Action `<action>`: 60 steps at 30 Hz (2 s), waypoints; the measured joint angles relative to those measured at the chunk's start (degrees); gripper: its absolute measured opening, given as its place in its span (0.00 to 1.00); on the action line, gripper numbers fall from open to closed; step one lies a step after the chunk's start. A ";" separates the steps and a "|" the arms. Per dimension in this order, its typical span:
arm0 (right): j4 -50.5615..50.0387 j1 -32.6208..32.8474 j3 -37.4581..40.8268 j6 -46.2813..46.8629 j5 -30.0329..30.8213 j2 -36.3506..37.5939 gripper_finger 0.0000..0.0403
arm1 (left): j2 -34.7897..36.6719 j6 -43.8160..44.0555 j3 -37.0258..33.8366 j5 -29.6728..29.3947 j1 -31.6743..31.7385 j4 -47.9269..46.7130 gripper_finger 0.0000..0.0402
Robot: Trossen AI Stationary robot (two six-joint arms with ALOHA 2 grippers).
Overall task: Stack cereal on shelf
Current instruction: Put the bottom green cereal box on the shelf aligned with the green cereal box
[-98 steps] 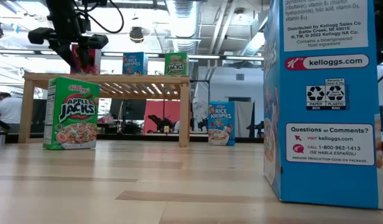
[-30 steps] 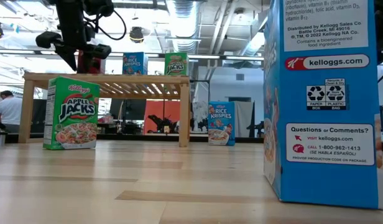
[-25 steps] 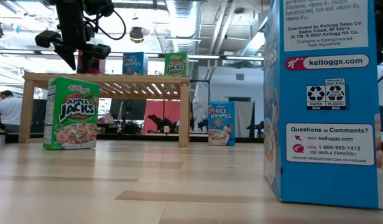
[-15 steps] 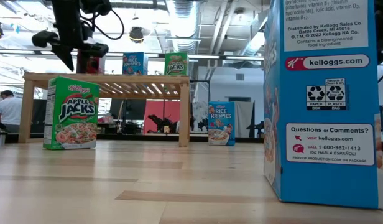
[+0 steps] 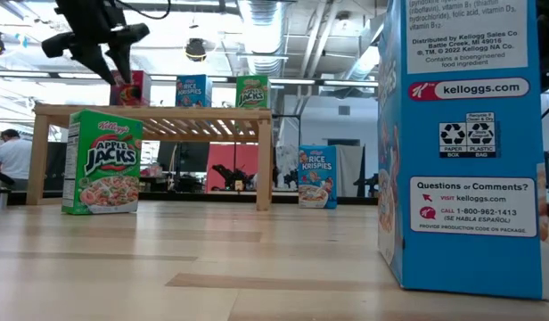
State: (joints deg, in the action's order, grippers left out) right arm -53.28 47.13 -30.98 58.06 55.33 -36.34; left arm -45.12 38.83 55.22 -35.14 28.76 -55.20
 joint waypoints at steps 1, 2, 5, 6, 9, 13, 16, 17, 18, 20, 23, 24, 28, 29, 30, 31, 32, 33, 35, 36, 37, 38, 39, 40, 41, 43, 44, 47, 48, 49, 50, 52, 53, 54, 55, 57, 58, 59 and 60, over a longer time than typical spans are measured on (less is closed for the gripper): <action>-0.02 -0.01 0.00 0.00 0.00 -0.02 0.65 | 0.25 -0.11 0.00 0.76 -1.55 -0.06 0.34; -0.02 -0.02 0.00 0.00 0.00 -0.02 0.65 | 0.47 -0.26 0.00 1.30 -3.25 -0.28 0.34; 0.00 -0.02 0.00 0.00 0.00 -0.02 0.65 | 0.73 -0.13 0.00 1.56 -9.16 -0.52 0.34; 0.00 -0.02 0.00 0.00 0.00 -0.02 0.65 | 0.66 0.01 0.00 1.37 -11.18 -0.59 0.34; 0.00 0.00 0.00 0.00 0.00 -0.01 0.65 | 0.26 1.41 0.00 0.17 -17.33 -0.59 0.34; 0.00 -0.02 0.00 0.00 0.00 -0.02 0.65 | -0.86 4.61 0.00 -1.35 -25.82 0.11 0.34; -0.02 0.00 0.00 0.00 0.00 0.00 0.65 | -1.73 4.95 0.00 -2.57 -31.89 2.47 0.34; 0.00 -0.02 0.00 0.00 0.00 -0.02 0.65 | -2.18 4.96 0.00 -3.21 -33.65 3.59 0.34; -0.02 0.00 0.00 0.00 -0.01 -0.02 0.65 | -2.56 5.01 0.00 -3.79 -35.36 4.51 0.34; 0.00 -0.01 0.00 0.00 0.00 0.00 0.65 | -3.29 5.31 0.00 -4.93 -38.46 5.83 0.34; -0.02 0.00 0.00 0.00 0.00 0.00 0.65 | -4.62 5.37 0.02 -5.98 -42.10 7.94 0.34; 0.00 0.00 0.00 0.00 -0.01 0.00 0.65 | -5.17 5.40 0.02 -6.18 -43.13 8.33 0.34; 0.00 0.00 0.00 0.00 0.00 0.00 0.65 | -7.25 5.38 0.02 -6.51 -46.33 10.56 0.34; -0.01 -0.01 0.00 0.00 0.00 -0.02 0.65 | -7.89 5.39 0.02 -6.53 -47.00 11.53 0.34; -0.02 -0.01 0.00 0.00 0.00 -0.01 0.65 | -8.50 5.37 0.02 -6.53 -47.67 12.37 0.34; 0.00 -0.02 0.00 0.00 0.00 0.00 0.65 | -9.12 5.37 0.02 -6.54 -48.27 13.18 0.34; 0.00 0.00 0.00 0.00 0.00 -0.02 0.65 | -9.78 5.32 0.02 -6.58 -48.81 14.26 0.34; -0.02 -0.01 0.00 0.00 0.00 -0.02 0.65 | -10.49 5.06 0.02 -6.54 -49.27 15.33 0.34; 0.00 -0.02 0.00 0.00 0.00 0.00 0.65 | -11.99 4.32 0.02 -6.53 -50.30 17.30 0.34; 0.00 0.00 0.00 0.00 -0.02 -0.02 0.65 | -12.63 4.17 0.02 -6.52 -50.73 18.50 0.34; 0.00 -0.01 0.00 0.00 -0.01 -0.01 0.65 | -13.26 3.88 0.02 -6.36 -51.26 19.60 0.34; -0.01 -0.01 0.00 0.00 -0.01 0.00 0.65 | -13.83 3.87 0.02 -6.11 -51.65 20.51 0.34; 0.00 -0.02 0.00 0.00 0.00 -0.01 0.65 | -14.42 3.86 0.02 -5.93 -52.04 21.43 0.34; 0.00 -0.02 0.00 0.00 0.00 -0.02 0.65 | -14.99 3.86 0.02 -5.72 -52.41 22.35 0.34; -0.01 -0.02 0.00 0.00 0.00 0.00 0.65 | -15.39 3.85 0.02 -5.51 -52.76 23.00 0.34; -0.02 0.00 0.00 0.00 0.00 -0.02 0.65 | -15.91 3.87 0.02 -4.41 -53.35 24.33 0.34; 0.00 0.00 0.00 0.00 0.00 -0.02 0.65 | -16.08 3.87 0.02 -3.93 -53.71 24.92 0.34; 0.00 -0.01 0.00 0.00 0.03 -0.02 0.65 | -16.55 3.89 0.02 -3.18 -54.75 27.03 0.34; -0.02 -0.02 0.00 0.00 0.04 -0.02 0.65 | -16.57 3.89 0.00 -3.10 -55.05 27.47 0.34; -0.02 0.00 0.00 0.00 0.02 0.00 0.65 | -16.55 3.87 0.00 -3.10 -55.19 28.04 0.34; 0.00 -0.02 0.00 0.00 0.01 -0.02 0.65 | -16.55 3.57 0.00 -3.12 -55.26 28.93 0.34; 0.00 0.00 0.00 0.00 0.00 0.00 0.65 | -16.55 2.52 0.00 -3.16 -55.24 30.51 0.34; 0.00 0.00 0.00 0.00 0.02 0.00 0.65 | -16.55 1.89 0.00 -3.18 -55.22 31.35 0.34; 0.01 0.00 0.00 0.00 0.02 -0.01 0.65 | -16.55 1.12 0.00 -3.21 -55.19 32.37 0.34; 0.02 0.00 0.00 0.00 0.01 -0.02 0.65 | -16.55 0.43 0.00 -3.22 -55.17 33.35 0.34; 0.20 -0.02 0.00 0.46 0.00 0.00 0.65 | -16.55 -1.21 0.00 -3.23 -55.19 34.93 0.34; 0.53 -0.02 0.00 1.30 -0.19 -0.02 0.65 | -16.55 -2.02 0.00 -3.21 -55.19 35.68 0.34; 1.04 -0.02 0.00 2.34 -1.04 0.00 0.65 | -16.55 -2.64 0.00 -3.21 -55.17 36.32 0.34; 1.64 -0.01 0.00 3.21 -1.94 0.00 0.65 | -16.55 -3.19 0.00 -3.22 -55.19 36.89 0.34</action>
State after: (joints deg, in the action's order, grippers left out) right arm -51.64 47.13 -30.98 61.27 53.39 -36.34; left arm -61.67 35.64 55.22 -38.36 -26.44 -18.31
